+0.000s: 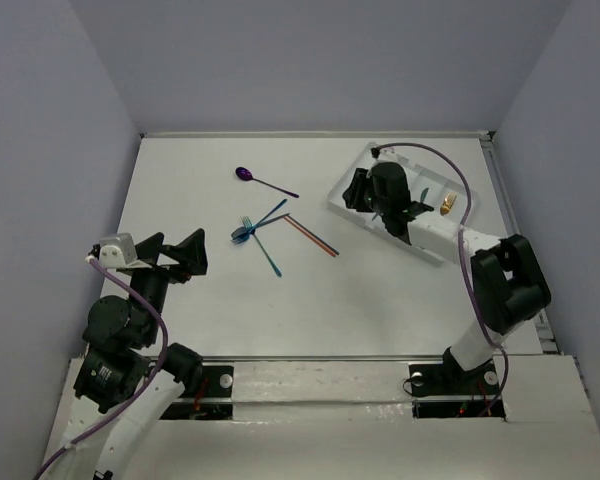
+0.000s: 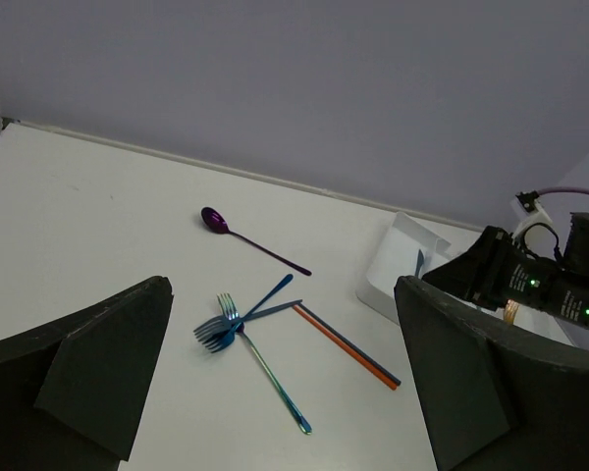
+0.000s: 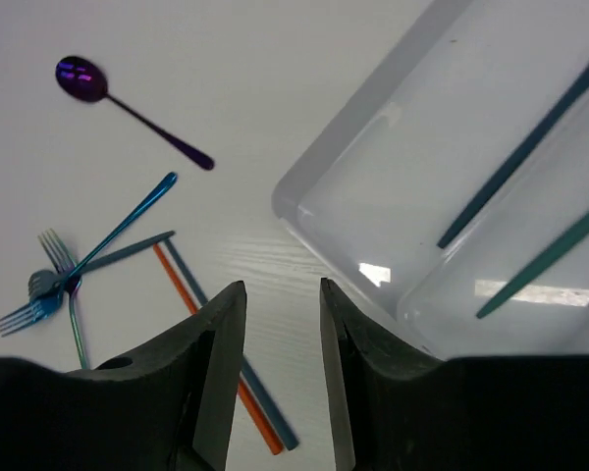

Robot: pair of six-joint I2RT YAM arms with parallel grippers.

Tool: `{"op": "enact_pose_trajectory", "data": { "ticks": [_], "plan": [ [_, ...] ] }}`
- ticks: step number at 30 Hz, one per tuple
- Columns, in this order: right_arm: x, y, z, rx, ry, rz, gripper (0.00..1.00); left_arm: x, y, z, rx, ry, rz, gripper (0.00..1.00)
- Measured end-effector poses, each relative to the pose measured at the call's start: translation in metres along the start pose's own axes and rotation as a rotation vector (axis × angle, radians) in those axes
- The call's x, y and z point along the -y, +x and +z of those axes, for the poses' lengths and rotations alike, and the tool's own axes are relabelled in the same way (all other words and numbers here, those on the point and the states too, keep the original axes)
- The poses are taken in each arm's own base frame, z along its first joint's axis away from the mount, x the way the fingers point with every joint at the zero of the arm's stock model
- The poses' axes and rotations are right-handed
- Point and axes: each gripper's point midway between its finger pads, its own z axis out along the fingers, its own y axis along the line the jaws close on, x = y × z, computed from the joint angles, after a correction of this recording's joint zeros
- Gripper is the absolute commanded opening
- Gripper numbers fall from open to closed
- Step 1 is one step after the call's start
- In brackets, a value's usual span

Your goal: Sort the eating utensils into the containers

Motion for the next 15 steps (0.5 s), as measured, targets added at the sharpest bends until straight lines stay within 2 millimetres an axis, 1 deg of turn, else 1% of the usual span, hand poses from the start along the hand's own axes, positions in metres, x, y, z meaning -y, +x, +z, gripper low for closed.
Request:
{"op": "enact_pose_trajectory", "data": {
  "ticks": [1,2,3,5,10,13,15],
  "plan": [
    [-0.016,0.007,0.002,-0.023,-0.037,-0.033,0.37,0.000,0.000,0.000,0.000,0.000,0.000,0.99],
    [-0.026,0.014,0.003,-0.046,-0.059,-0.067,0.36,0.000,0.000,0.000,0.000,0.000,0.000,0.99],
    [-0.031,0.020,0.004,-0.063,-0.070,-0.088,0.36,0.000,0.000,0.000,0.000,0.000,0.000,0.99],
    [-0.041,0.037,0.006,-0.122,-0.089,-0.147,0.36,0.000,0.000,0.000,0.000,0.000,0.000,0.99],
    [-0.049,0.073,0.007,-0.247,-0.108,-0.270,0.36,0.000,0.000,0.000,0.000,0.000,0.000,0.99],
    [-0.051,0.093,0.002,-0.324,-0.114,-0.331,0.37,0.000,0.001,0.001,-0.006,-0.002,0.002,0.99],
    [-0.051,0.102,0.001,-0.362,-0.116,-0.359,0.40,0.000,0.004,0.003,-0.015,-0.006,0.006,0.99]
  ]
}}
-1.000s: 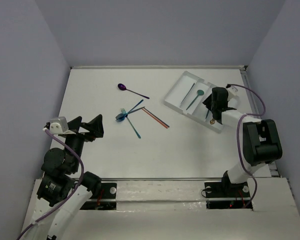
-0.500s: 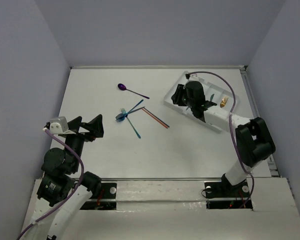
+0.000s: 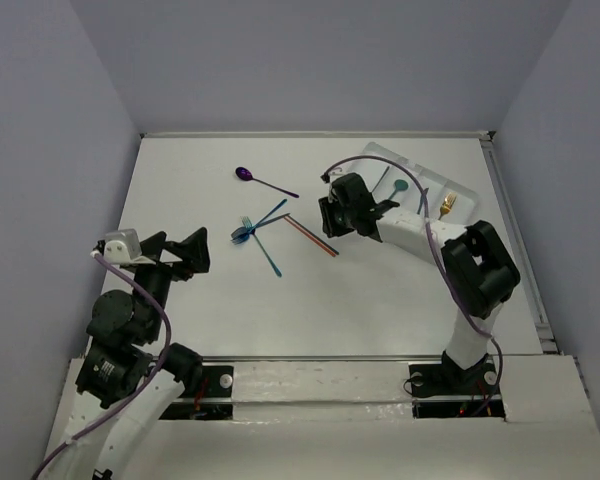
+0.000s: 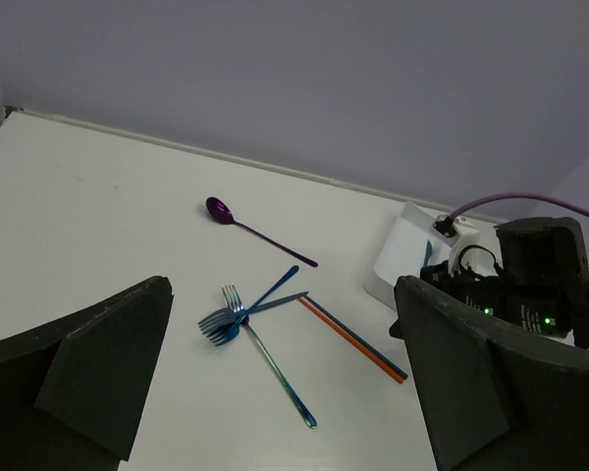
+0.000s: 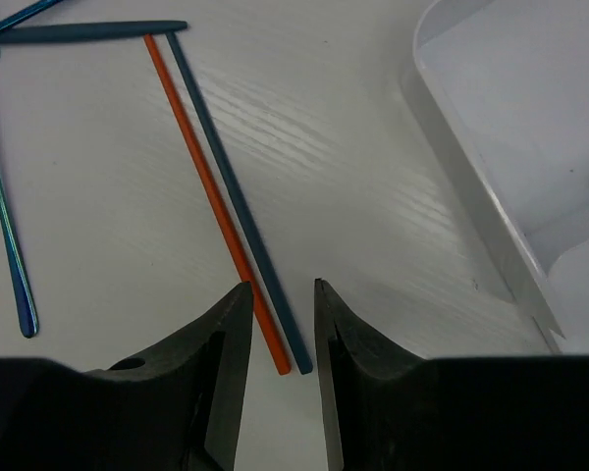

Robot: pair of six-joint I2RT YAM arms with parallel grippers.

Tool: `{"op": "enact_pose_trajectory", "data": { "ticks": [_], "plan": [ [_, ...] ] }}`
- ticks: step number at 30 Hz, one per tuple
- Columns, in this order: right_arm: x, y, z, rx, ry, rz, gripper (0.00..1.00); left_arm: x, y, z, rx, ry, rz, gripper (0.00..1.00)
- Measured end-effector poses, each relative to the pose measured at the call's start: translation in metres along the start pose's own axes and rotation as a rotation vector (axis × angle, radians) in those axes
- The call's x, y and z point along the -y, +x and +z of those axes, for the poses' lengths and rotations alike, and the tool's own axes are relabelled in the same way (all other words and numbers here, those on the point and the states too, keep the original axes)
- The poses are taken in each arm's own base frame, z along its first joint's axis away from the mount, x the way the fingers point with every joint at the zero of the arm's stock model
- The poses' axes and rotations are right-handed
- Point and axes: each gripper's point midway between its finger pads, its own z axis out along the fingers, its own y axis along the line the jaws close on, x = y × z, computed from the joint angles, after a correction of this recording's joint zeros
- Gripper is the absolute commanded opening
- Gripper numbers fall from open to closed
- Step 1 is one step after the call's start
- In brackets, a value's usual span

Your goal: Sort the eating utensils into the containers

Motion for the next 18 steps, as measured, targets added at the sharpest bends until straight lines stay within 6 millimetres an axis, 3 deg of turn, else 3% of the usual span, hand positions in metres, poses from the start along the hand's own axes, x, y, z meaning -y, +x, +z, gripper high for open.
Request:
{"op": "enact_pose_trajectory", "data": {
  "ticks": [8,12,15,18],
  "plan": [
    [-0.030,0.017,0.016,-0.100,-0.034,-0.108,0.41,-0.002,0.013,0.011,-0.051,-0.028,0.023,0.99],
    [-0.068,0.013,0.017,-0.095,-0.102,-0.152,0.52,-0.004,0.015,0.012,-0.055,-0.039,0.026,0.99],
    [-0.114,0.002,0.025,-0.060,-0.172,-0.199,0.54,-0.004,0.014,0.012,-0.053,-0.042,0.026,0.99],
    [-0.149,0.005,0.036,-0.055,-0.214,-0.242,0.54,-0.005,0.014,0.012,-0.053,-0.045,0.026,0.99]
  ]
}}
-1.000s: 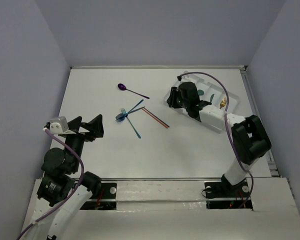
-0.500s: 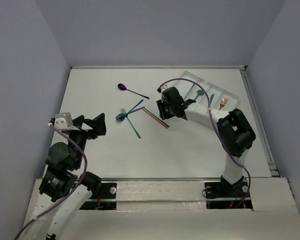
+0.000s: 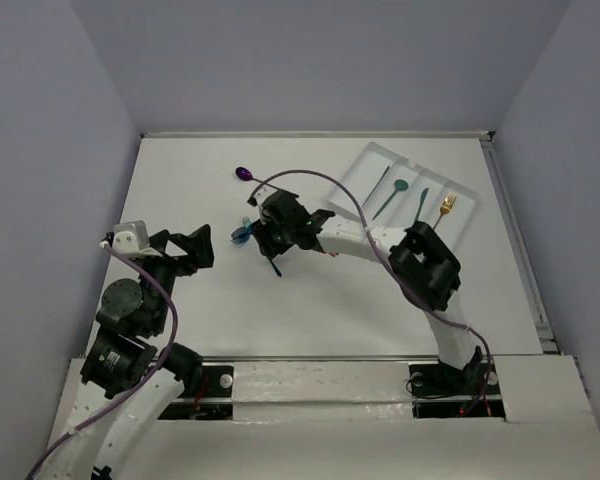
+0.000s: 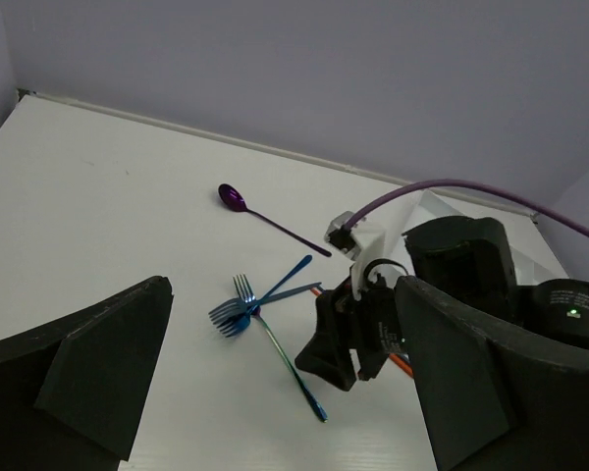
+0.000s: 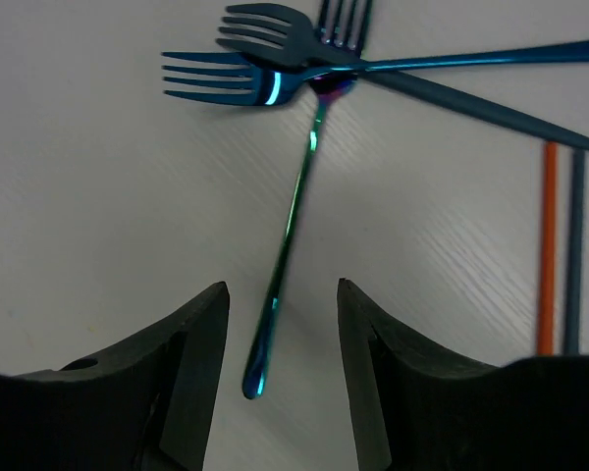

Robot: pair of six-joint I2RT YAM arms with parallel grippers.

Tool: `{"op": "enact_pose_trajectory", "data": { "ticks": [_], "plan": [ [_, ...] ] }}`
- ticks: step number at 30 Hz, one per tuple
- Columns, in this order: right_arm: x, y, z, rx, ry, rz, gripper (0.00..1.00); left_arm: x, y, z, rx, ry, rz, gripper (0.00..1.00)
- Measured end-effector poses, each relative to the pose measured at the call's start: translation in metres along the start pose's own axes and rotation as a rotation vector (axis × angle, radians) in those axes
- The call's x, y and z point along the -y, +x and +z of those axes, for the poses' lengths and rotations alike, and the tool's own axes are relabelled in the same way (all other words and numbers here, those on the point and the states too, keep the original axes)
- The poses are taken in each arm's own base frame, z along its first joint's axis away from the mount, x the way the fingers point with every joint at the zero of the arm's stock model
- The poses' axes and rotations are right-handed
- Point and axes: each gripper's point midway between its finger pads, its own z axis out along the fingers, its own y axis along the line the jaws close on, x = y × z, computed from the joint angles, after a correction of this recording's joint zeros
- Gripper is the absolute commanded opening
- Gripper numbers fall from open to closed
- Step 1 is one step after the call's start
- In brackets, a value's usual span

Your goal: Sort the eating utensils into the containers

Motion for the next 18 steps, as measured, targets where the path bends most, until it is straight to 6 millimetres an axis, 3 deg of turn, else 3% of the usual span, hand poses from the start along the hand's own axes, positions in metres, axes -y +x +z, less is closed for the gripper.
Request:
{"op": "enact_pose_trajectory", "data": {
  "ticks": [4,7,10,12,14,18],
  "plan": [
    [-0.024,0.003,0.032,-0.020,-0.021,-0.033,0.53,0.000,0.000,0.000,0.000,0.000,0.000,0.99],
    [-0.022,0.003,0.052,-0.030,-0.009,-0.033,0.52,0.000,0.000,0.000,0.000,0.000,0.000,0.99],
    [-0.018,-0.007,0.057,-0.016,0.015,-0.037,0.49,0.000,0.000,0.000,0.000,0.000,0.000,0.99],
    [-0.014,-0.010,0.056,-0.011,0.040,-0.042,0.41,0.000,0.000,0.000,0.000,0.000,0.000,0.99],
    [-0.009,-0.009,0.055,-0.015,0.067,-0.048,0.24,0.000,0.000,0.000,0.000,0.000,0.000,0.99],
    [-0.005,0.000,0.056,-0.038,0.098,-0.058,0.13,0.000,0.000,0.000,0.000,0.001,0.001,0.99]
  ]
}}
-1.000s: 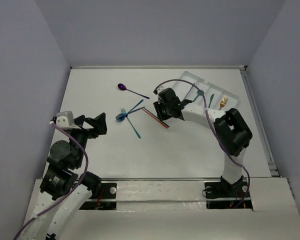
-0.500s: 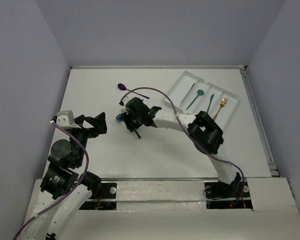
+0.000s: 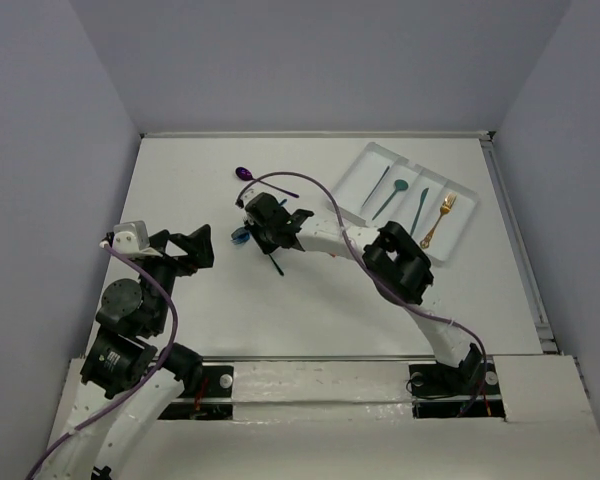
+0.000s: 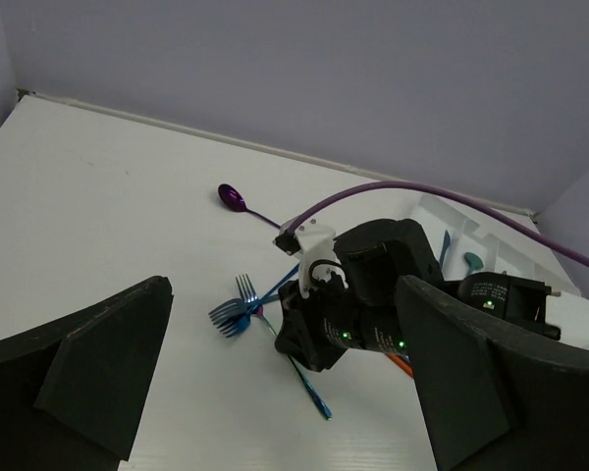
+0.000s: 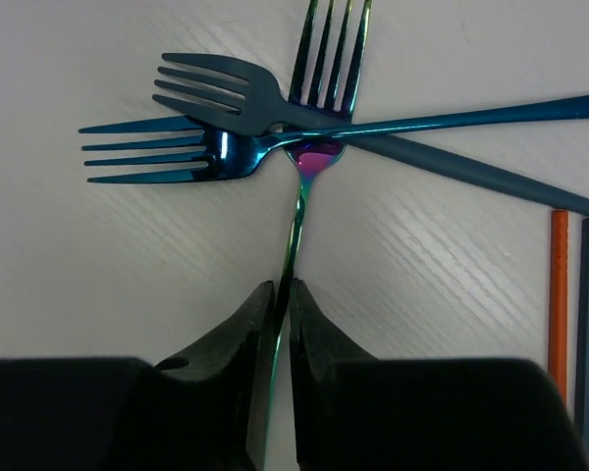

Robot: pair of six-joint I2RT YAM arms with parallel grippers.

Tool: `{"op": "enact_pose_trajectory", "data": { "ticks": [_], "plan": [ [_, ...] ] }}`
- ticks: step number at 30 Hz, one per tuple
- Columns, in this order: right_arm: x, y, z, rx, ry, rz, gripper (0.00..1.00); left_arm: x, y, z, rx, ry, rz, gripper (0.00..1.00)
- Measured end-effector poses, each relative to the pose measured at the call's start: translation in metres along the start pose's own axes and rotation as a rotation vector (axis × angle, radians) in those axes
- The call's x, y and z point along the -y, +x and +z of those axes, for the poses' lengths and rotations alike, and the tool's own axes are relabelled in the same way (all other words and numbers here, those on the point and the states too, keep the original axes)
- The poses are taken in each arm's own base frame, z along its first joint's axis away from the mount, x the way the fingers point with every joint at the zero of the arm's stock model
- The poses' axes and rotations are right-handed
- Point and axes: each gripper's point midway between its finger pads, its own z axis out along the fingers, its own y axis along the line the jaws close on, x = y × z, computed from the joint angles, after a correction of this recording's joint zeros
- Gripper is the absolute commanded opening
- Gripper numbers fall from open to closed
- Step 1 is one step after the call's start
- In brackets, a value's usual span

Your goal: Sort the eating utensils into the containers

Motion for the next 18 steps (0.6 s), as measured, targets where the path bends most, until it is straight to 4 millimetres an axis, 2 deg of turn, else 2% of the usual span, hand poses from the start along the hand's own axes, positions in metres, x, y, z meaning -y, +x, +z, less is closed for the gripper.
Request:
{"op": "enact_pose_trajectory", "data": {
  "ticks": [1,2,5,11,18],
  "plan": [
    [0.000,0.001,0.000,-0.002,0.002,-0.001,0.11,0.000,0.000,0.000,0.000,0.000,0.000,0.99],
    [0.000,0.002,0.000,-0.003,0.004,0.002,0.04,0.000,0.000,0.000,0.000,0.000,0.000,0.99],
    [-0.001,0.006,-0.003,-0.008,0.004,-0.001,0.00,0.000,0.000,0.000,0.000,0.001,0.000,0.99],
    [0.001,0.021,-0.017,-0.060,0.003,-0.006,0.00,0.000,0.000,0.000,0.001,0.003,-0.001,0.99],
    [0.003,0.041,-0.054,-0.186,-0.007,-0.022,0.00,0.001,-0.001,-0.001,0.003,0.006,-0.002,0.99]
  ]
}}
